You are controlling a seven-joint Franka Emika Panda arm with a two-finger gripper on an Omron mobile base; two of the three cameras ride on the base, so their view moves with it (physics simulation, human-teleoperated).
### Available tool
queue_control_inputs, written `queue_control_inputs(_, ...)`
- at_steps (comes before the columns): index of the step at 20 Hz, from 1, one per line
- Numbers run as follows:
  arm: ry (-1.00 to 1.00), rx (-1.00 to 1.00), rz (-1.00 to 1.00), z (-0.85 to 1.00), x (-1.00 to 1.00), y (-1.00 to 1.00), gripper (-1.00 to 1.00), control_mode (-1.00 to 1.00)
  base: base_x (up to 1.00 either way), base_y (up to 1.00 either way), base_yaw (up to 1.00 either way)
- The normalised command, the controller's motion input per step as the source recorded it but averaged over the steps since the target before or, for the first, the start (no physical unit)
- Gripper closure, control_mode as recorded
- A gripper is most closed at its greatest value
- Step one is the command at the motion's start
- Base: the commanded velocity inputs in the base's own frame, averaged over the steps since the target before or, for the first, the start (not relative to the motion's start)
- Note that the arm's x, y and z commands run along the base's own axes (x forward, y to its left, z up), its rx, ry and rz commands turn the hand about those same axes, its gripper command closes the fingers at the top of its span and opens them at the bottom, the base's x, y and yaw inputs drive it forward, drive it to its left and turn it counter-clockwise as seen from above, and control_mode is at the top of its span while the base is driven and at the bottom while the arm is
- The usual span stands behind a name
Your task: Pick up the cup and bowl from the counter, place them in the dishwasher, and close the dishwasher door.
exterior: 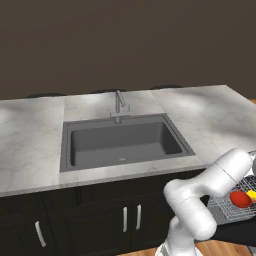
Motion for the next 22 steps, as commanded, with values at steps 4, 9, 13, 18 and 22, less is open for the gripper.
queue_control_inputs(4,-0.07,0.00,0.02,-0.01,-0.35,0.08,-1.00,-1.00,0.00,0.00,0.00)
queue_control_inputs(9,-0.01,0.00,0.01,-0.20,-0.28,0.03,-1.00,-1.00,0.00,0.00,0.00)
queue_control_inputs(13,-0.03,0.00,0.00,-0.14,-0.38,0.00,-1.00,-1.00,0.00,0.00,0.00)
queue_control_inputs(18,-0.02,0.00,0.00,-0.19,-0.34,0.00,-1.00,-1.00,0.00,0.00,0.00)
queue_control_inputs(22,0.00,0.00,0.00,-0.31,-0.06,0.00,-1.00,-1.00,0.00,0.00,0.00)
